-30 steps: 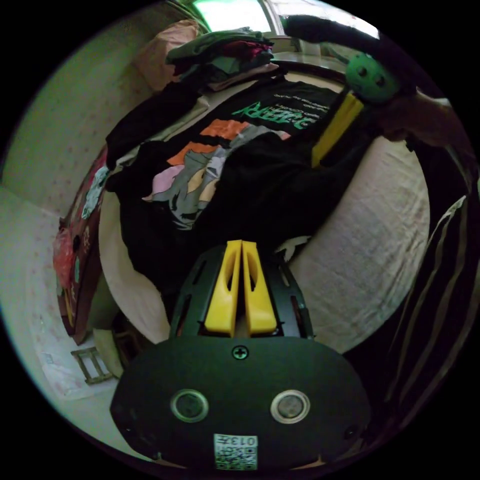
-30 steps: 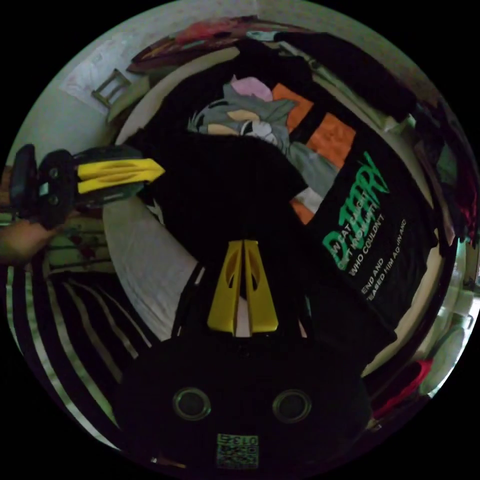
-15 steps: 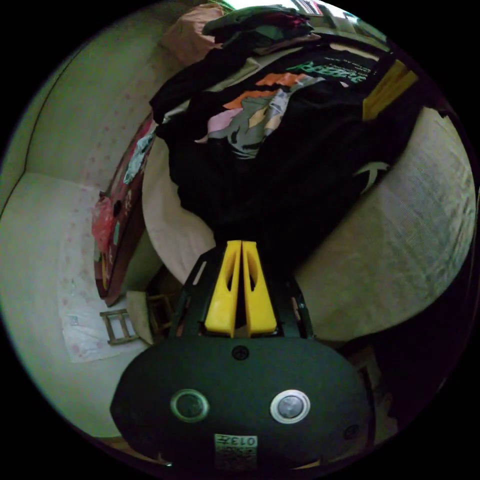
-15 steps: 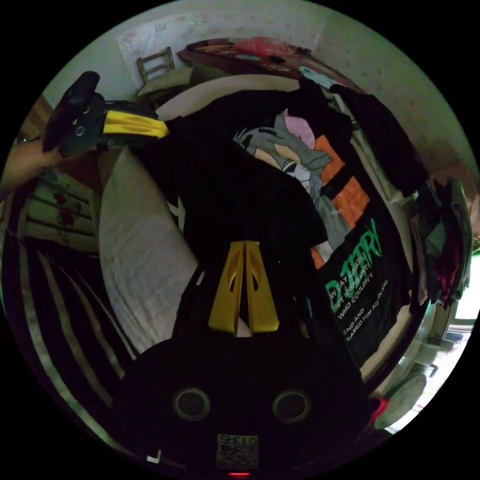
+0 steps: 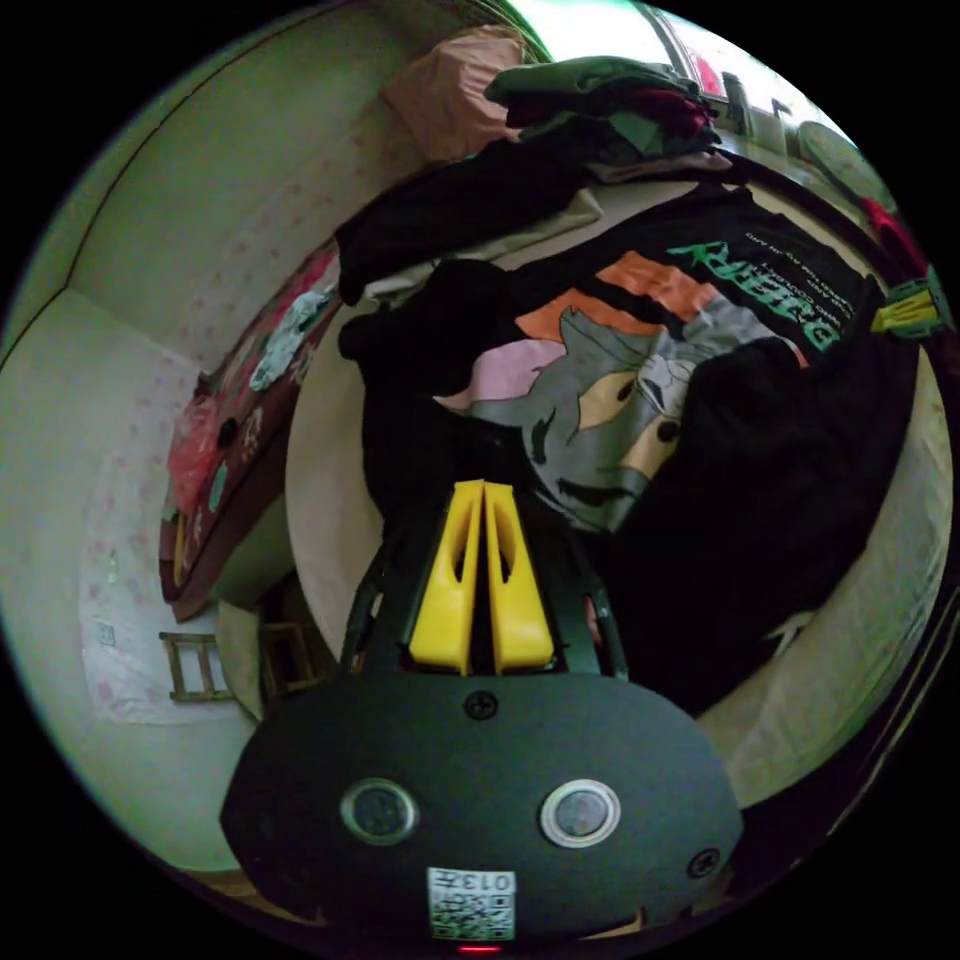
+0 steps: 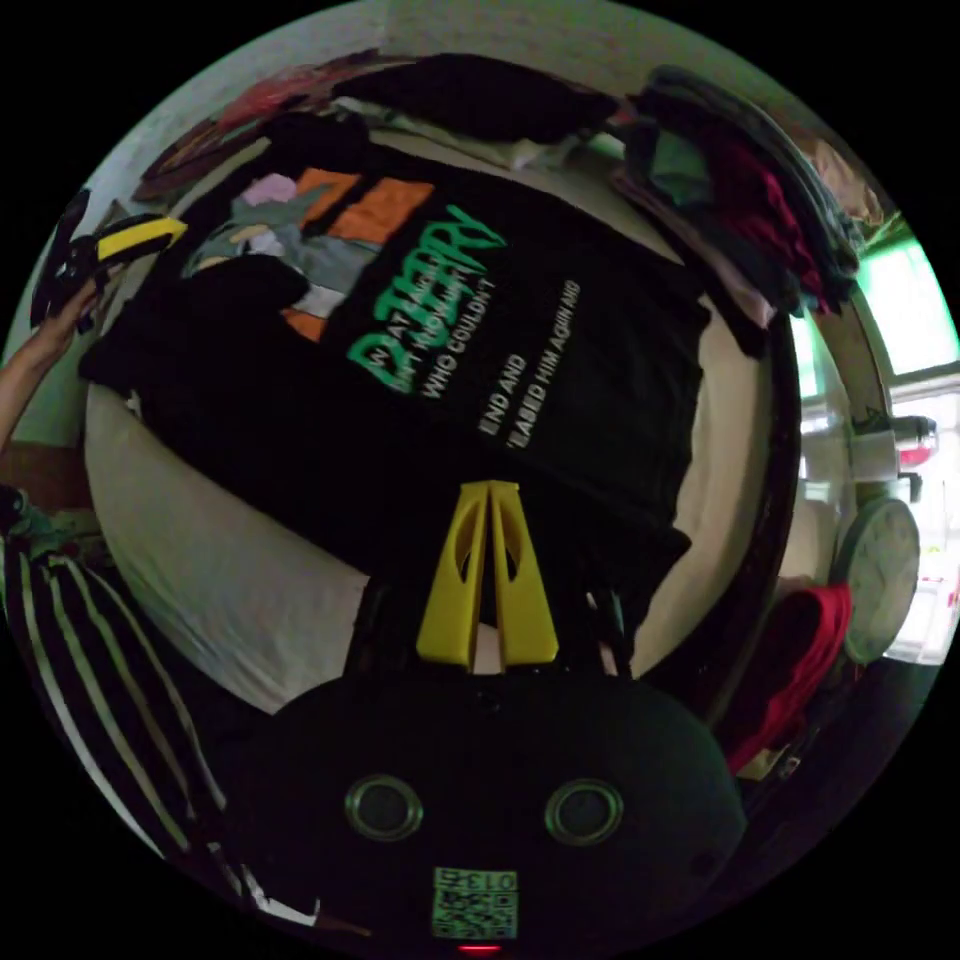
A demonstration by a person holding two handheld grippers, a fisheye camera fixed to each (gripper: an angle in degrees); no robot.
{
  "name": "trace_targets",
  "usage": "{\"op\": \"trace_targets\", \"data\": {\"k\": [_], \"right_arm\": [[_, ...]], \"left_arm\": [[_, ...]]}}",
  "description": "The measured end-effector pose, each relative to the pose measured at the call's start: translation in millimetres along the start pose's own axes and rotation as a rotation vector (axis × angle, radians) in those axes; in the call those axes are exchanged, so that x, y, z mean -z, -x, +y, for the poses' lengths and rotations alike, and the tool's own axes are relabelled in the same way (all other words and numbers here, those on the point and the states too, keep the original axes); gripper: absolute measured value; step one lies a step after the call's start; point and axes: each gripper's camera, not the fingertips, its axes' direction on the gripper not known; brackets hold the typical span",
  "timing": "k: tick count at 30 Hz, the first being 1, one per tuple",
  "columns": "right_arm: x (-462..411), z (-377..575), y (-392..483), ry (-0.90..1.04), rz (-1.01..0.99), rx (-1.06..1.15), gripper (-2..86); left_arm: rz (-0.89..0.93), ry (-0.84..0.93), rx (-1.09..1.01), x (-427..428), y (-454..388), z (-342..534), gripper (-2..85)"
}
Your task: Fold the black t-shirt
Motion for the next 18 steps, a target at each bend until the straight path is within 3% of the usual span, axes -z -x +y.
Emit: {"op": "trace_targets", "data": {"k": [4,9,12,18], "right_arm": [[-11.1,10.4,-39.7,0.022,-0.009,-0.101,0.2],[-20.2,24.3,-77.0,-0.009,-0.095,-0.085,0.2],[-23.3,27.8,-94.2,0.019,-0.120,-0.073,0.3],[5.0,18.8,-163.6,-0.187,-0.084,-0.074,2.1]], "left_arm": [[-0.027,0.124,0.010,-27.1,32.2,-19.8,-0.4],[-0.126,0.130,-0.066,-37.8,68.9,-24.4,-0.4],[0.009,0.159,0.065,-37.9,104.4,-31.4,-0.2],[-0.001,-0.053,0.246,-5.2,164.0,-33.0,2.0]]}}
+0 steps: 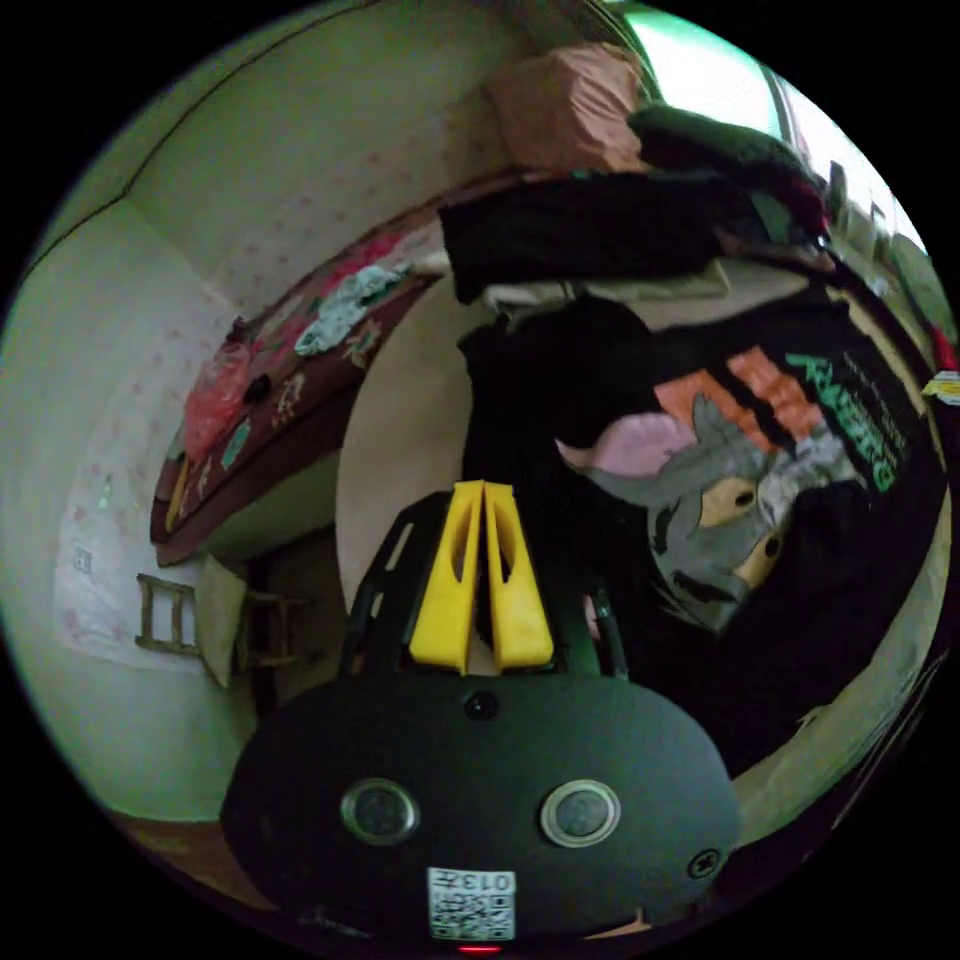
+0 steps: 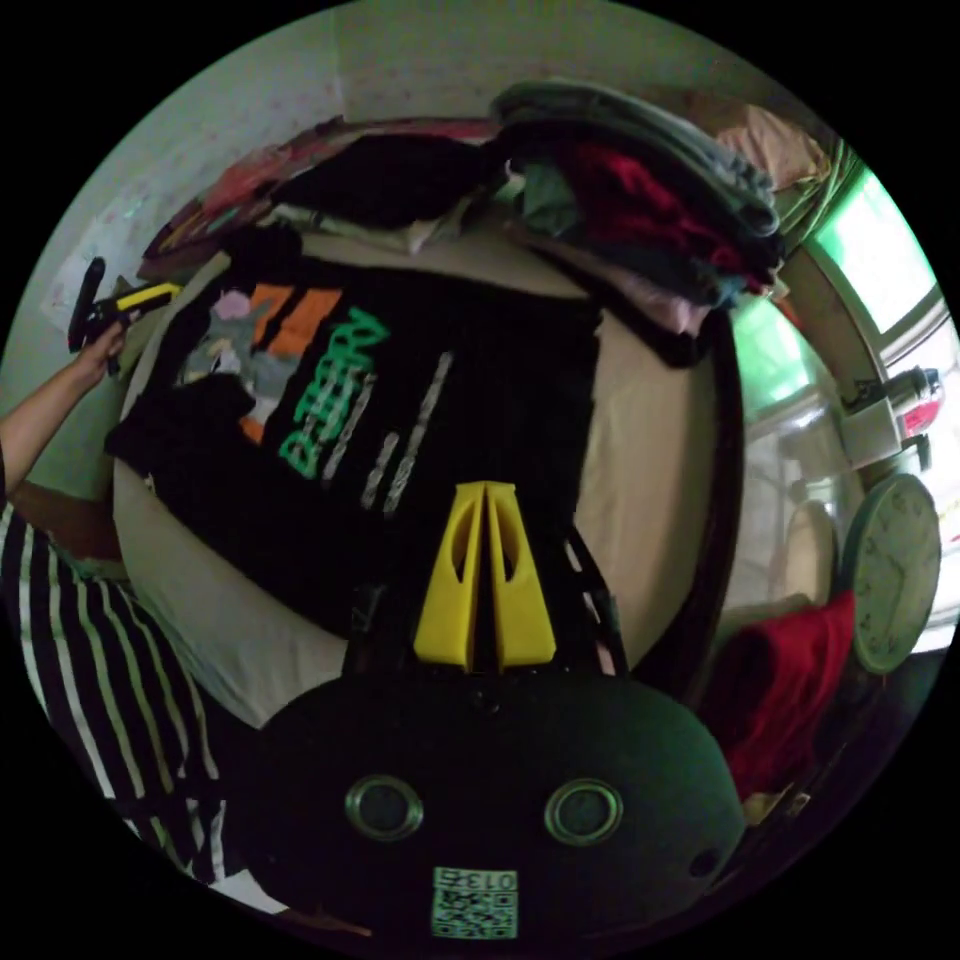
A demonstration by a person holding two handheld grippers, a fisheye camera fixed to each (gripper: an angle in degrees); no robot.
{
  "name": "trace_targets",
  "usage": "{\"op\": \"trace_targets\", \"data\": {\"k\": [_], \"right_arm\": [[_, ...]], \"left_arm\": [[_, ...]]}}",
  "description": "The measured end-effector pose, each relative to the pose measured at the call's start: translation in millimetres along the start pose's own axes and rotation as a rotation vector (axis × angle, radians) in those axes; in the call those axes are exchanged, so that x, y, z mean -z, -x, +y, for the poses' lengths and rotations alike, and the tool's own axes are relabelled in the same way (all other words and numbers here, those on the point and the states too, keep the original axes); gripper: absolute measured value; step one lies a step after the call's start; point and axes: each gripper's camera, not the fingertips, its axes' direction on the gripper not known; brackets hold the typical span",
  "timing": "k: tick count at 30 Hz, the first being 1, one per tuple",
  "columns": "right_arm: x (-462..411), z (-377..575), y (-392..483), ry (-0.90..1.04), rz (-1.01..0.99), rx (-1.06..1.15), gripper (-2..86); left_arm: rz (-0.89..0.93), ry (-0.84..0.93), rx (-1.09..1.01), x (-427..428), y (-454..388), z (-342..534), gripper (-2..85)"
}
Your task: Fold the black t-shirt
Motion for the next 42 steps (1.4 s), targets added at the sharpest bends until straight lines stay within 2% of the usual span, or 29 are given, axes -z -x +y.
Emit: {"op": "trace_targets", "data": {"k": [2,7,15,17,20,21,23,28,34,38,42], "right_arm": [[-2.9,-20.0,-28.2,-0.031,0.006,-0.021,4.1],[-24.2,-82.0,-99.7,-0.070,-0.041,-0.173,7.3],[-76.7,-137.1,-141.9,0.080,-0.114,-0.100,7.8],[-83.0,-140.4,-143.8,0.110,-0.102,-0.084,6.6],[-82.9,-142.8,-142.6,0.124,-0.103,-0.054,3.4],[-78.9,-142.9,-141.2,0.110,-0.084,-0.044,2.9],[-72.8,-142.2,-139.1,0.097,-0.056,-0.022,2.3],[-50.3,-131.2,-136.9,0.010,-0.045,0.020,1.8],[-6.6,-94.9,-120.8,-0.134,0.000,0.092,1.7],[17.0,-57.8,-99.7,-0.188,0.045,0.127,1.7],[15.4,-21.6,-63.5,-0.148,0.150,0.154,1.7]], "left_arm": [[0.069,-0.027,0.051,-1.9,19.3,-15.9,4.4],[0.226,0.043,0.131,-32.8,58.7,-72.0,9.5],[0.270,0.098,0.168,-66.2,97.4,-107.7,13.5],[0.280,0.120,0.188,-72.5,105.9,-111.8,13.2],[0.279,0.210,0.154,-84.2,112.7,-116.5,6.2],[0.283,0.215,0.121,-84.2,114.8,-117.3,2.8],[0.281,0.181,0.118,-78.5,121.9,-115.3,1.8],[0.366,-0.002,0.192,-40.9,164.0,-89.9,0.7],[0.456,-0.234,0.162,21.7,197.4,-27.1,0.5],[0.483,-0.246,0.160,43.6,204.4,22.2,0.6],[0.519,-0.191,0.202,52.1,197.5,79.6,0.6]]}}
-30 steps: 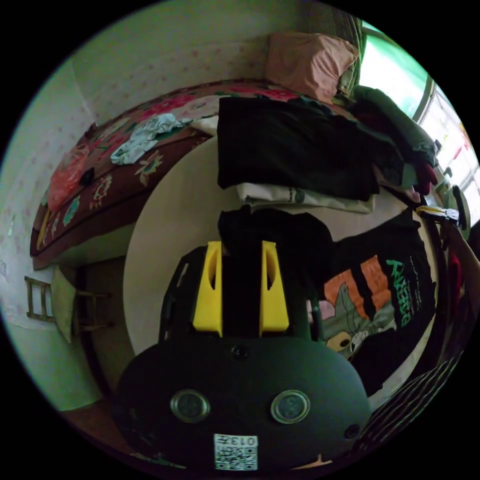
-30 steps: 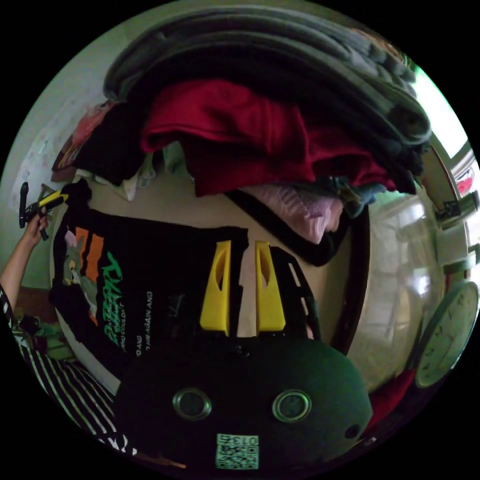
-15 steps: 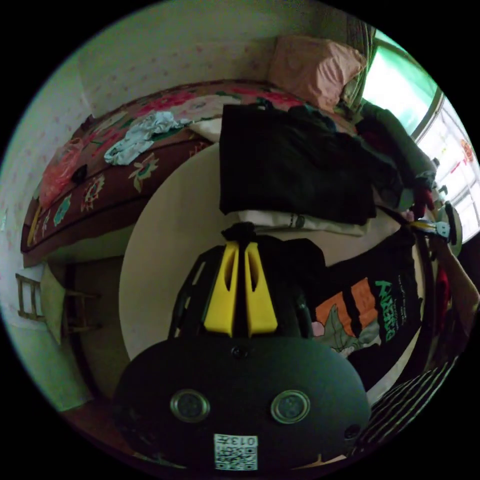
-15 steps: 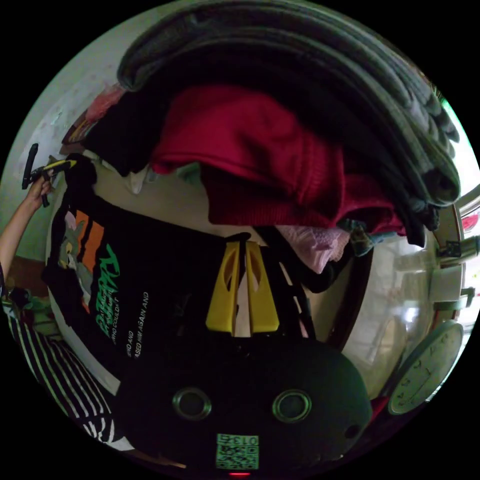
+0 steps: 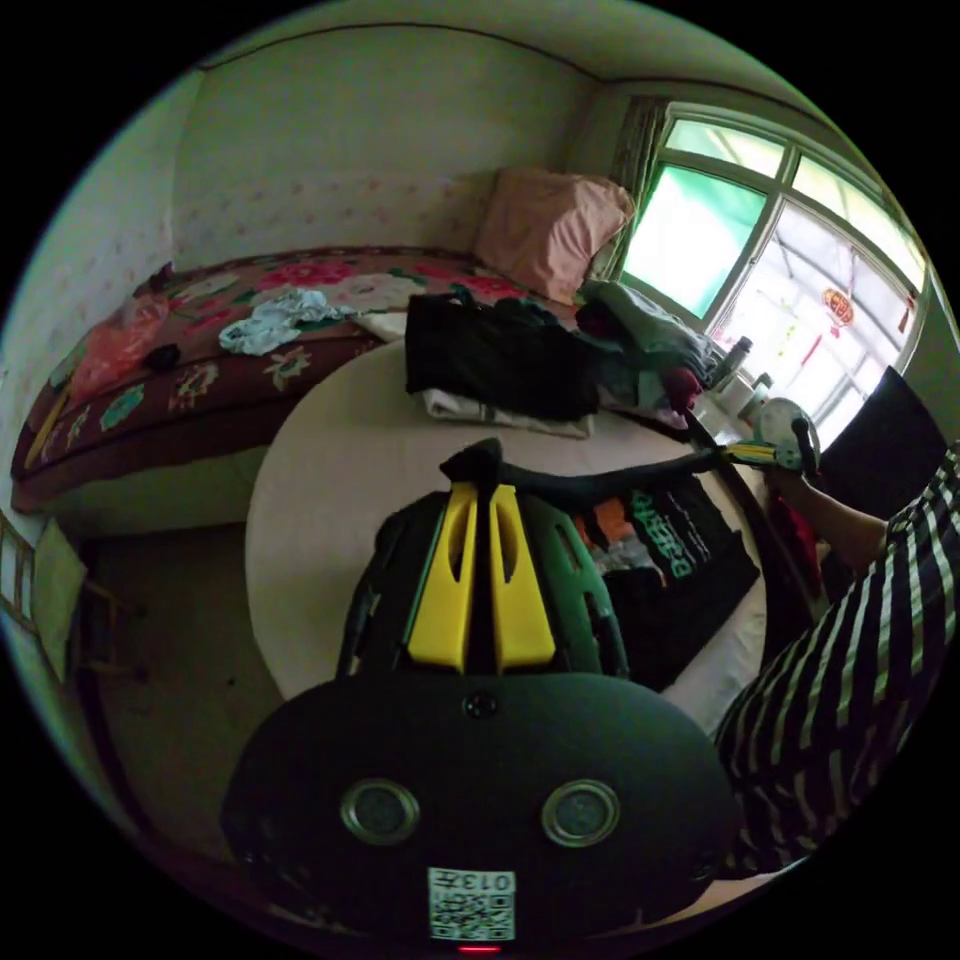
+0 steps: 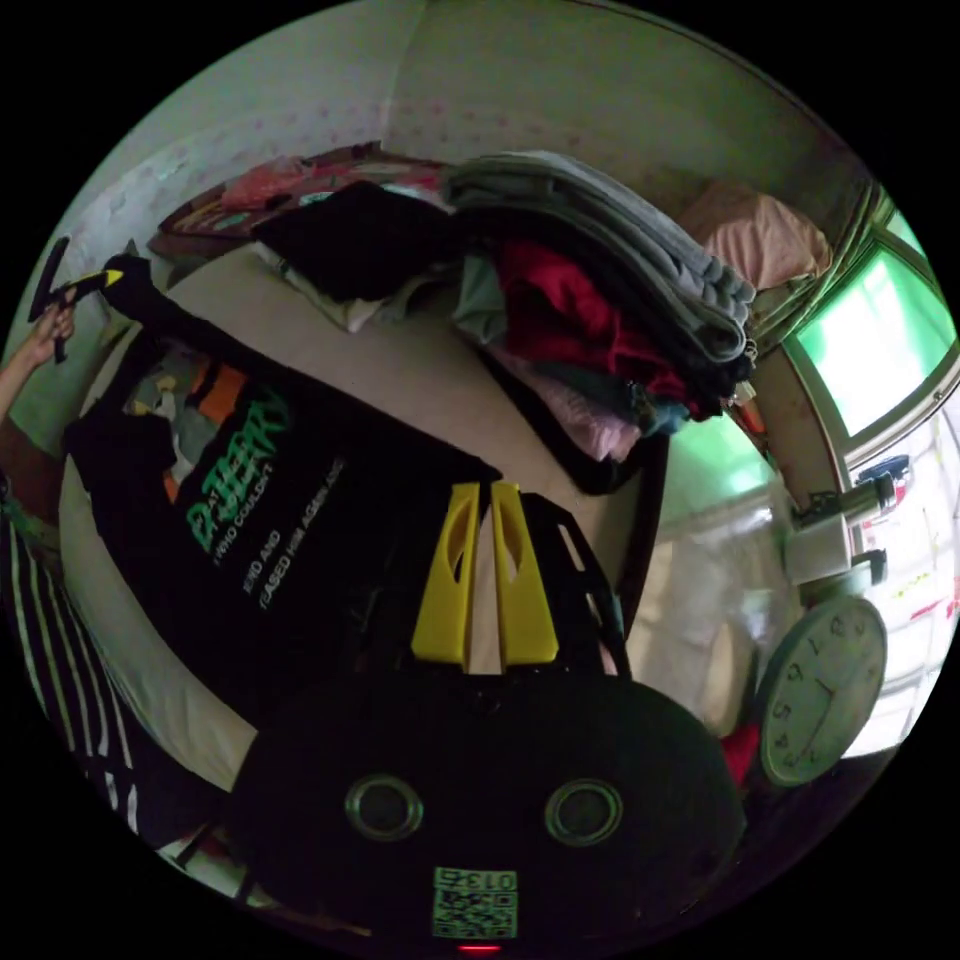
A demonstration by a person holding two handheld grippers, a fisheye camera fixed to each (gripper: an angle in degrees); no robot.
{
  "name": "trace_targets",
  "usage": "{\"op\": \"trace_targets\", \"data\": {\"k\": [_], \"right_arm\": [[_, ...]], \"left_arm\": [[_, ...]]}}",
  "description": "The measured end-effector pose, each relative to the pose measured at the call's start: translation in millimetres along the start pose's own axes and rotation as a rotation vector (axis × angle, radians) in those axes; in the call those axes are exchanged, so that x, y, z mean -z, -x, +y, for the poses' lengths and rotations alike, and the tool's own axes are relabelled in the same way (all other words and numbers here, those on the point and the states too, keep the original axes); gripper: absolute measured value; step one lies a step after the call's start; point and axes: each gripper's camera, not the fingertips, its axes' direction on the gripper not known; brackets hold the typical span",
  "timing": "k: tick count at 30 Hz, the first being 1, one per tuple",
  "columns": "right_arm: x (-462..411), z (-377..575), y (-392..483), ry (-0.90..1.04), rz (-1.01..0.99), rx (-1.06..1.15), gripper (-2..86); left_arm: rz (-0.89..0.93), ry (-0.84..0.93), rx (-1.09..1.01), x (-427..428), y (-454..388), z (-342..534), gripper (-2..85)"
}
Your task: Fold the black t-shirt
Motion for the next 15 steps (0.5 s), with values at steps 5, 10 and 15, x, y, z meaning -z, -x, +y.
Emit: {"op": "trace_targets", "data": {"k": [5,10,15], "right_arm": [[-11.0,23.7,37.9,0.093,0.036,-0.010,1.5],[-14.1,30.4,67.1,0.145,0.091,0.021,1.5],[-7.1,32.4,87.4,0.152,0.079,0.011,1.6]], "left_arm": [[0.009,0.092,0.102,-4.7,1.2,56.7,0.6],[-0.025,0.156,0.113,-9.3,-0.6,86.4,0.5],[-0.048,0.212,0.085,-13.2,-1.0,104.7,0.5]]}}
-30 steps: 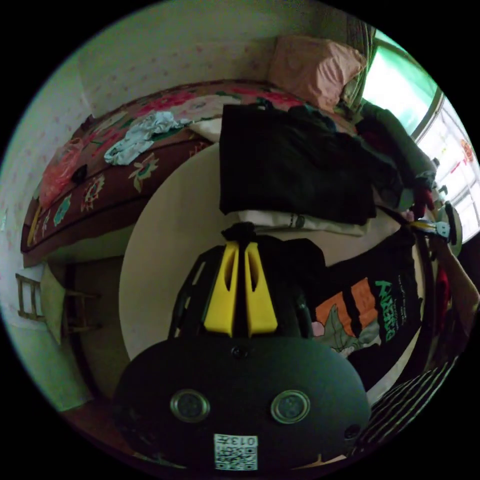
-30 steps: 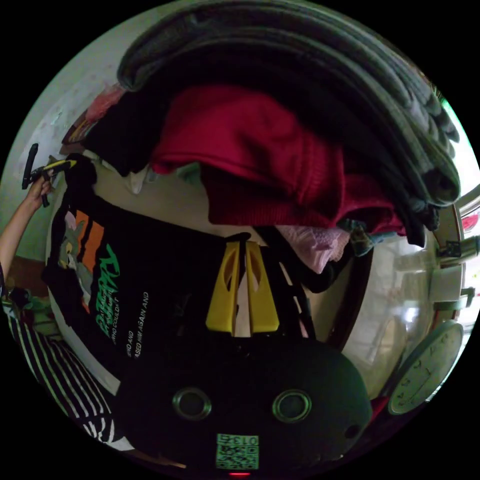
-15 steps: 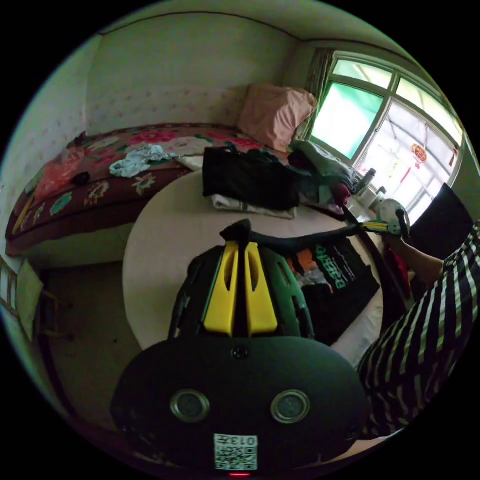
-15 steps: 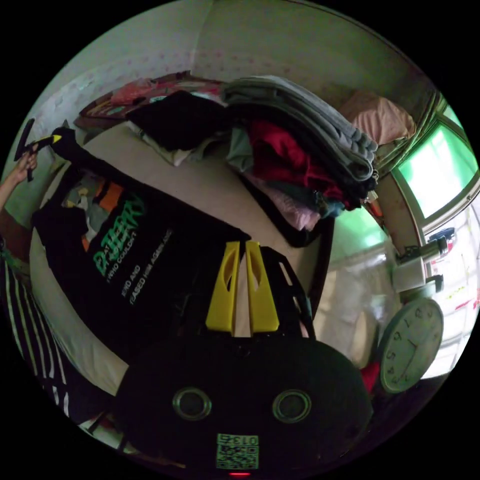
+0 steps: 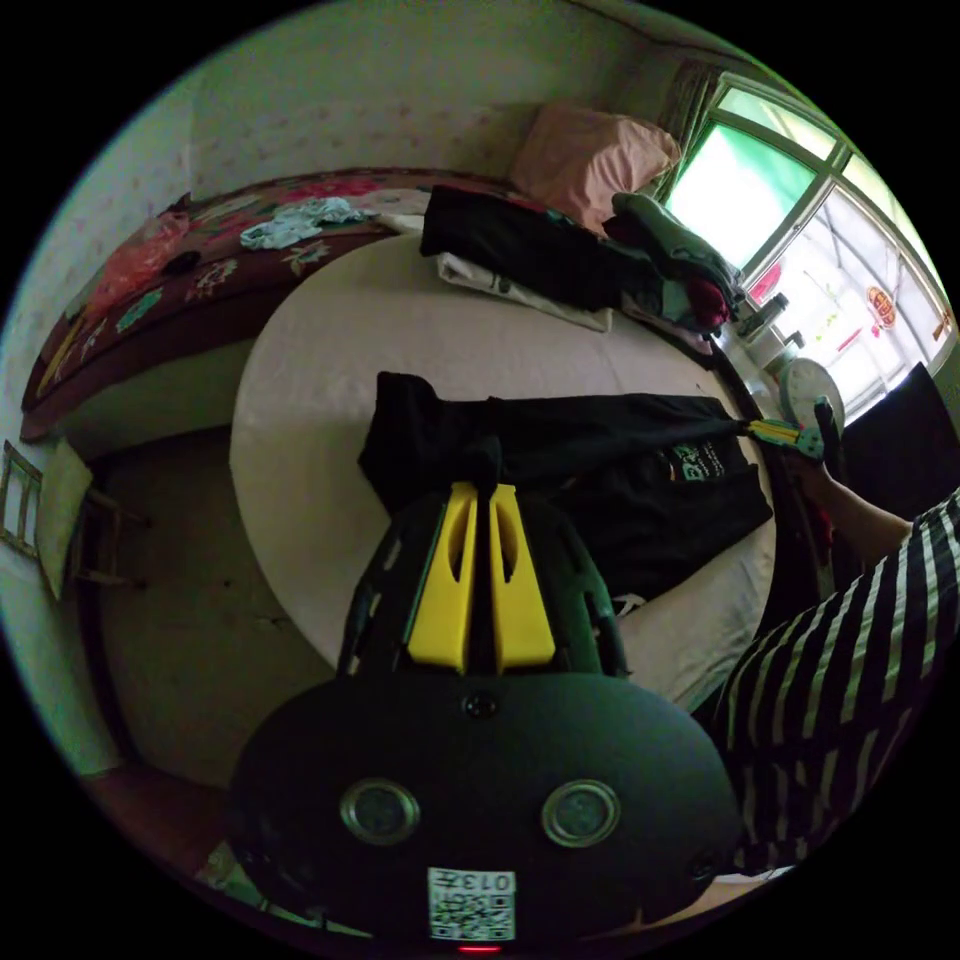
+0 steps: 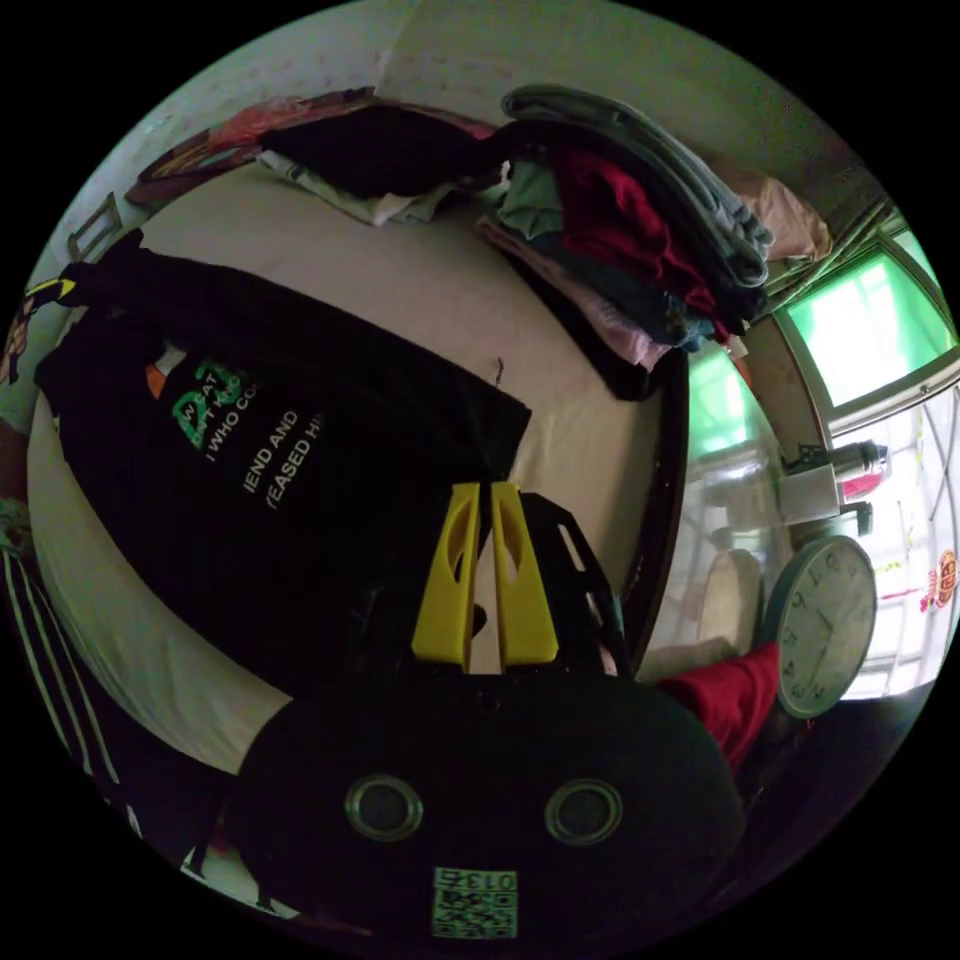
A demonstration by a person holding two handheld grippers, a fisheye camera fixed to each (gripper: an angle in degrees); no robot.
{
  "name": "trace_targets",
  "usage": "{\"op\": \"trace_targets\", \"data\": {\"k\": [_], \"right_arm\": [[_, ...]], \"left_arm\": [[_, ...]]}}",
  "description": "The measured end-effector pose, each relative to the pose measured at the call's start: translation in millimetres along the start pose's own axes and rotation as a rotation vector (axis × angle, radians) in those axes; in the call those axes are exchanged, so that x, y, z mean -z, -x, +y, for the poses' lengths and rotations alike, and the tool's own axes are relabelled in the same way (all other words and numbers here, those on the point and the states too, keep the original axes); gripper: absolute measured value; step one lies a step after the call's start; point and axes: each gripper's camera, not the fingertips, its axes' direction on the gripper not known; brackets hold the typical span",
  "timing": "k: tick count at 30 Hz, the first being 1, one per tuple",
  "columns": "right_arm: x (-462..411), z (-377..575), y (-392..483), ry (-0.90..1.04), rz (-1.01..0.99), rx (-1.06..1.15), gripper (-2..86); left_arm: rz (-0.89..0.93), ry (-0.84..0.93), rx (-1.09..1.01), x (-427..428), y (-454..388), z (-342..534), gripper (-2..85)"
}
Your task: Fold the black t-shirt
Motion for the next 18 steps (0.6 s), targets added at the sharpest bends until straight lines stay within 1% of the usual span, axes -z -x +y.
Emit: {"op": "trace_targets", "data": {"k": [4,8,11,13,14,16,18], "right_arm": [[-7.1,2.5,14.6,0.052,-0.031,-0.001,1.8],[-3.5,5.7,22.1,0.118,-0.075,-0.002,2.6],[16.8,5.4,8.6,0.044,-0.083,-0.118,3.8],[26.0,-3.0,2.4,-0.007,-0.099,-0.175,5.0],[27.6,-12.5,2.7,-0.027,-0.123,-0.193,6.0],[22.0,-30.2,11.1,-0.022,-0.156,-0.180,6.5],[5.0,-49.7,29.5,0.037,-0.161,-0.149,5.5]], "left_arm": [[0.003,0.082,0.031,-20.9,7.2,16.0,0.6],[0.014,0.114,0.070,-26.7,9.9,28.2,0.6],[0.002,0.051,0.113,-9.6,11.8,41.4,0.5],[-0.072,-0.020,0.115,4.9,7.4,43.1,0.6],[-0.088,-0.023,0.107,5.0,4.9,40.9,0.6],[-0.092,-0.009,0.037,-7.8,-9.1,25.5,1.3],[-0.115,-0.007,-0.005,-21.7,-21.4,13.7,1.6]]}}
